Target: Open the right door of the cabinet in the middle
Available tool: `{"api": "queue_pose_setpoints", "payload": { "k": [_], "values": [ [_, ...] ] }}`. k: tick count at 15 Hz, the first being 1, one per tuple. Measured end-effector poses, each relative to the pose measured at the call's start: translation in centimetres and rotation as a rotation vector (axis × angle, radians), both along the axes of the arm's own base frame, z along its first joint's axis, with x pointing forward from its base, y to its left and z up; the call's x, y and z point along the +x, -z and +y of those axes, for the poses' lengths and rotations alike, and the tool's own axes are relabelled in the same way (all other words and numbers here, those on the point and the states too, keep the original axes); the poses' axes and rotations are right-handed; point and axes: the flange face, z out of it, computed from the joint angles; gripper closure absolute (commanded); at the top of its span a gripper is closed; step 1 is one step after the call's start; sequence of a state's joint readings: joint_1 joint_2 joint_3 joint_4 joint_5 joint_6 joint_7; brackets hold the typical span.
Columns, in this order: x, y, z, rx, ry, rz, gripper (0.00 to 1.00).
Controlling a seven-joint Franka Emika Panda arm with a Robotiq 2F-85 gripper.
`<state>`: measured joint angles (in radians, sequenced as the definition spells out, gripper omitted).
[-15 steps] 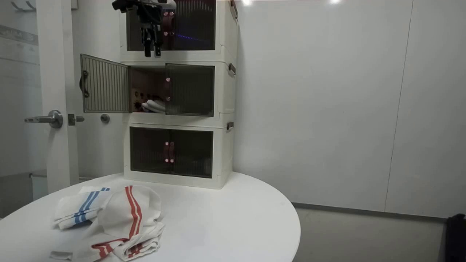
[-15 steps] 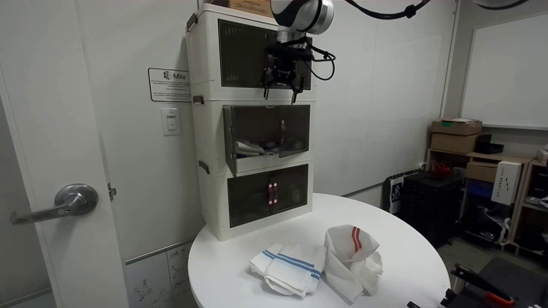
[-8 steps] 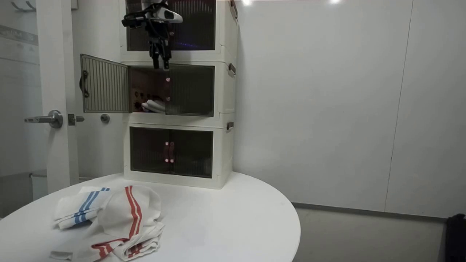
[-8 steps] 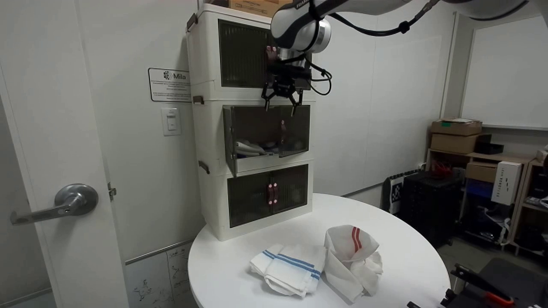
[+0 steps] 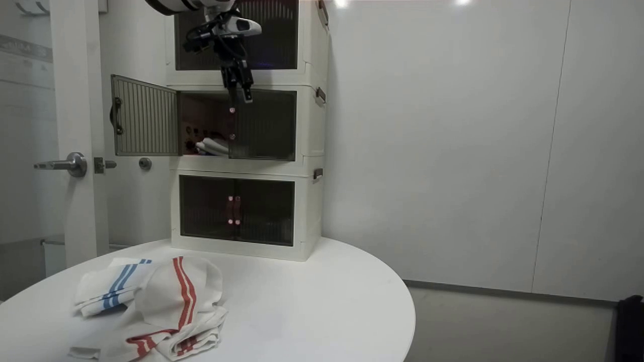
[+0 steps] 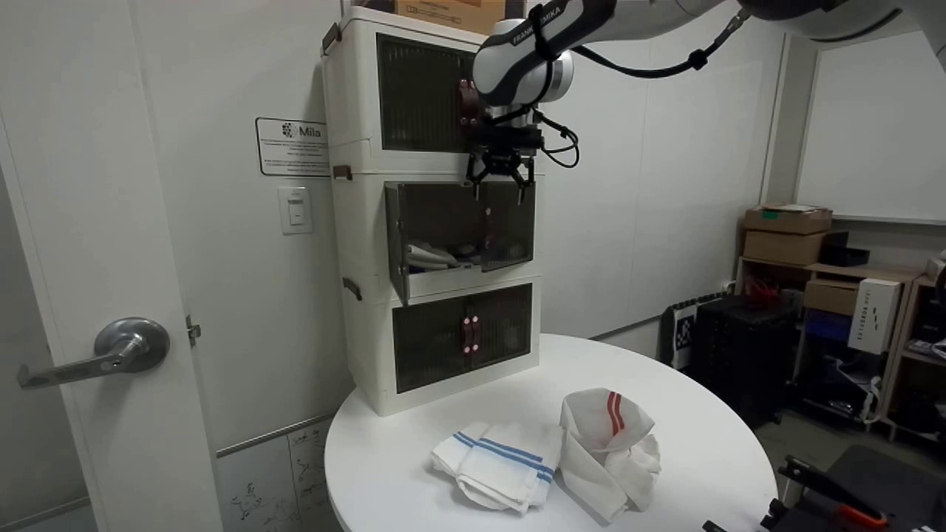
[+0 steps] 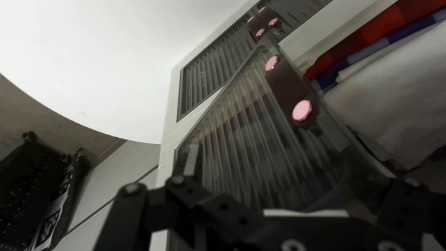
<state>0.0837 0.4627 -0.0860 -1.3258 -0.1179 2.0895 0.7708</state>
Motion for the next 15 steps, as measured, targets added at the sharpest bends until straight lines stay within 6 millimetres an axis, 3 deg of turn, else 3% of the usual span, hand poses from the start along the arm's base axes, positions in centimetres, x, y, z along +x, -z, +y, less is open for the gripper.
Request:
{"api": "queue_pose_setpoints", "payload": {
  "k": [4,9,15],
  "values": [
    [-0.6,0.2,-1.2,-0.053,0.014,0.058,0.0],
    [-2.0,-1.1,-1.7,-0.067,-0.006,0.099,0.0],
    [-5.6,-2.1,-4.8,-0.074,-0.051,0.142,0.0]
  ]
}}
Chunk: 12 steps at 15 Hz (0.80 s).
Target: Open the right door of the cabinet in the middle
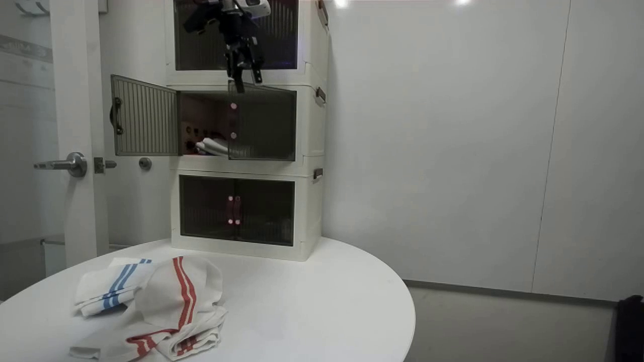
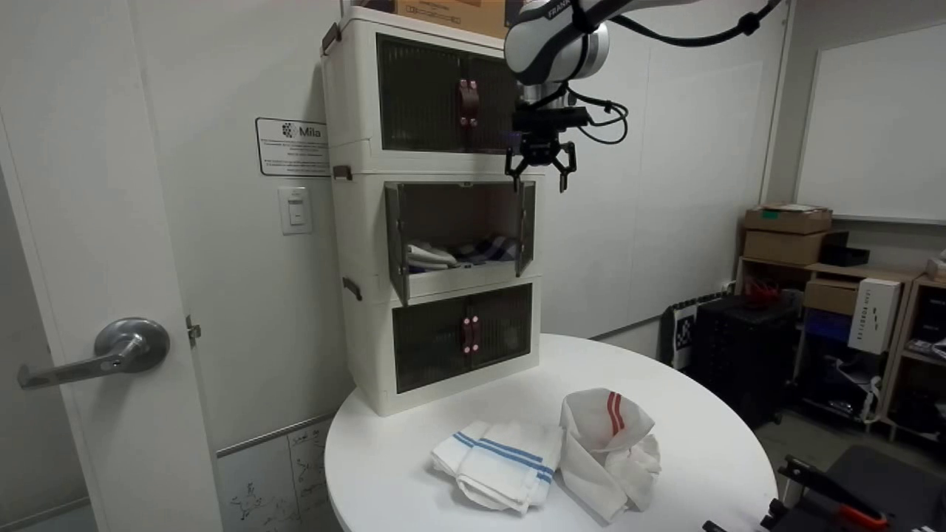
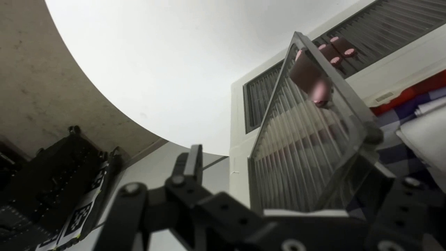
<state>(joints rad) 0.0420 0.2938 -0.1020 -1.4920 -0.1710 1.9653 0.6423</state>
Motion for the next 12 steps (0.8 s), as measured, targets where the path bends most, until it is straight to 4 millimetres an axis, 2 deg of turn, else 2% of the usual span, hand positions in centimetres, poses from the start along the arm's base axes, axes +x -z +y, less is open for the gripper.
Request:
{"api": "queue_pose_setpoints", "payload": {
  "k": [4,7,12],
  "values": [
    [-2.4,1.7,-3.4,0.0,-0.006,0.055,0.0],
    [-3.3,3.2,-5.6,-0.01,-0.041,0.084,0.0],
    [-4.2,2.9,-9.5,-0.086,-0.174,0.098,0.0]
  ]
}}
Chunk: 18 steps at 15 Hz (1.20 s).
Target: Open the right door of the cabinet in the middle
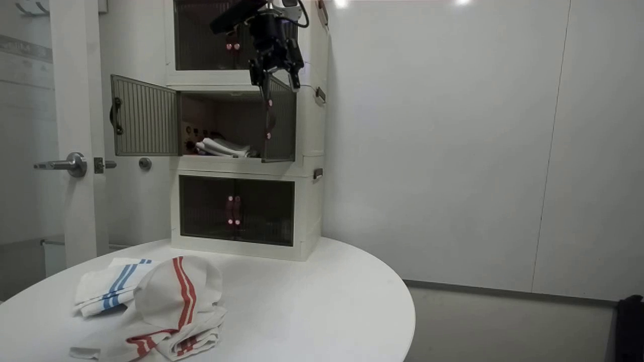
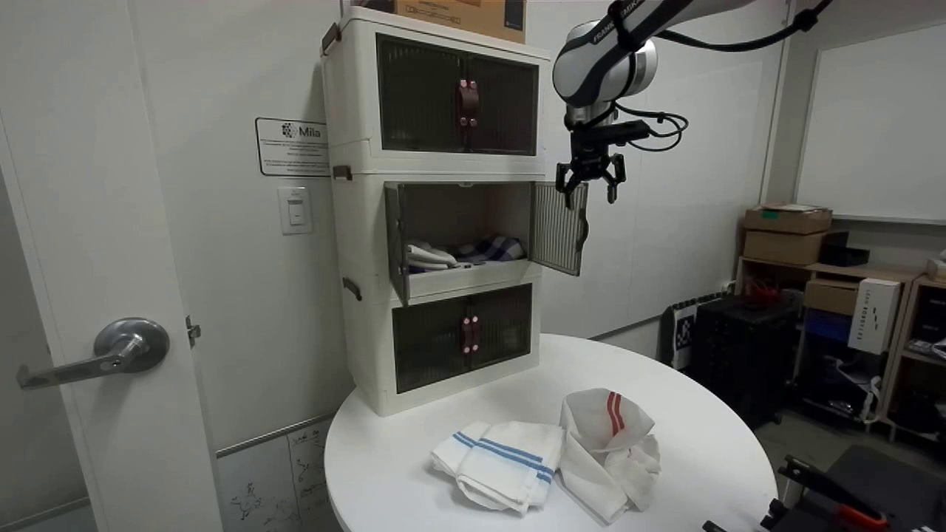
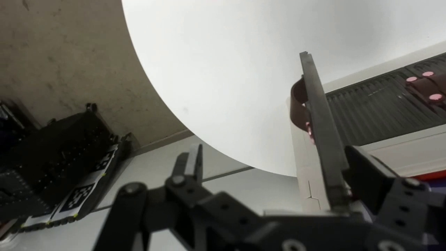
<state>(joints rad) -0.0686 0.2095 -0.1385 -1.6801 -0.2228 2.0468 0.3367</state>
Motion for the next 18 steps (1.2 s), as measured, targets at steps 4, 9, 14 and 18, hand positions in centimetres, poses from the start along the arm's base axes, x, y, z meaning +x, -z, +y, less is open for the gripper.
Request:
{"api": "queue_pose_setpoints", "payload": {
  "k": [4,9,14,18],
  "values": [
    [-0.8,-1.2,-3.4,-0.057,-0.148,-0.013,0.0],
    [-2.5,-3.7,-5.9,-0.082,-0.29,-0.042,0.0],
    [-5.1,-7.2,-5.5,-0.024,-0.317,-0.11,0.0],
    [-7.7,-9.8,-4.0,0.009,-0.32,-0.163,0.0]
  ]
}}
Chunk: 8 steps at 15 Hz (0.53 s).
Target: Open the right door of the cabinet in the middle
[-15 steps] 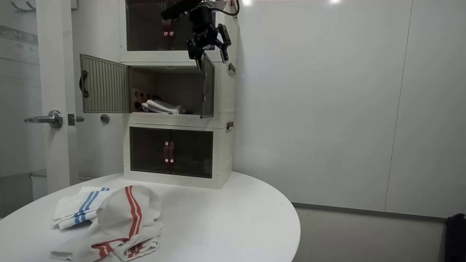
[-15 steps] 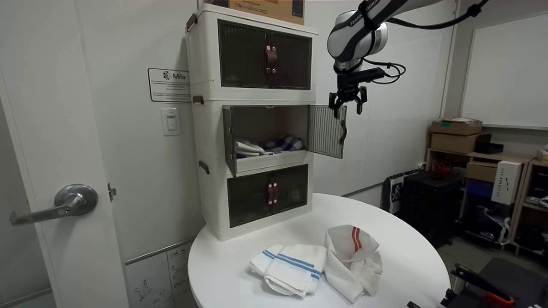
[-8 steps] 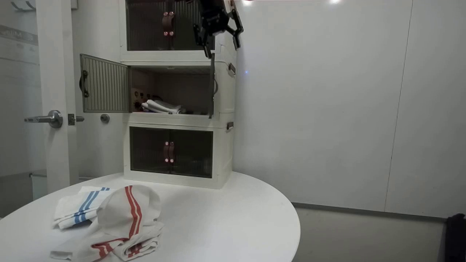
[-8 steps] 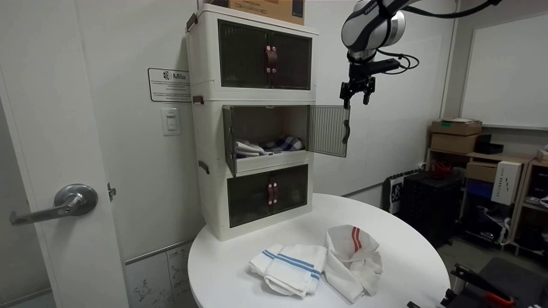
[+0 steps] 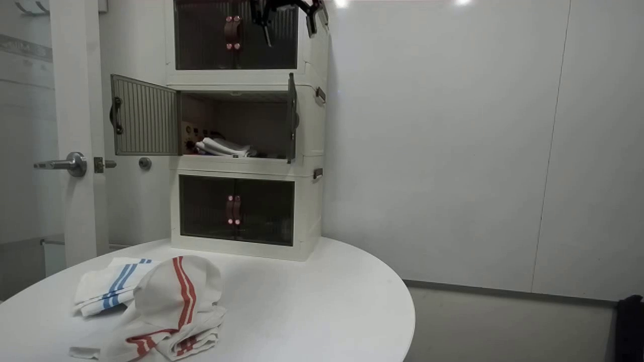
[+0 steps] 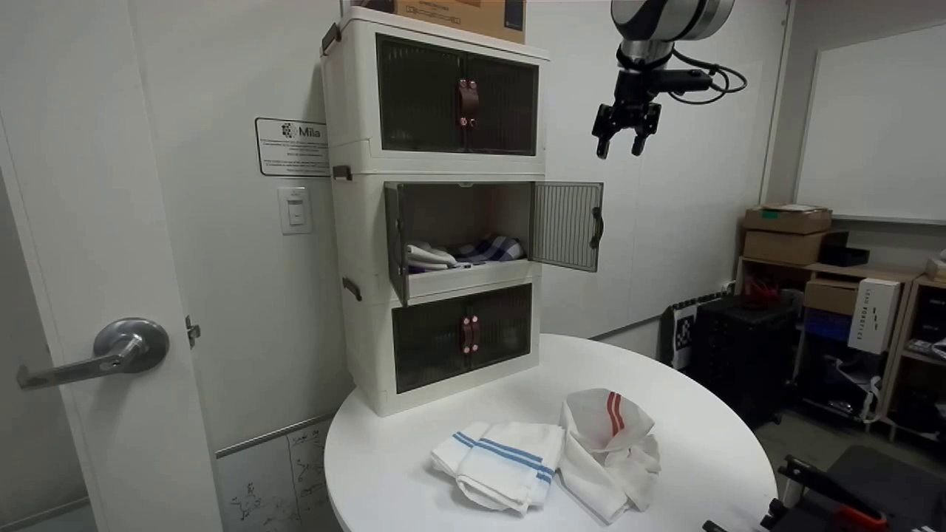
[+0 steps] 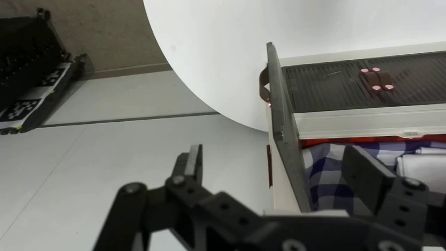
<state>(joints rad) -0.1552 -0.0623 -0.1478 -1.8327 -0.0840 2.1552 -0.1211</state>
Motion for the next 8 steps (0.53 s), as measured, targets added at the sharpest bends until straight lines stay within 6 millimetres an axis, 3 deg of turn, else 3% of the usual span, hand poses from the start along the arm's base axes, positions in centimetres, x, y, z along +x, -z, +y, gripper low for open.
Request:
{"api": "queue_pose_setpoints", "payload": {
  "k": [4,8],
  "values": [
    [-1.8,0.0,3.6,0.044,-0.047,-0.003,0.0],
    [-2.9,3.1,9.9,0.071,-0.148,0.05,0.0]
  ]
}}
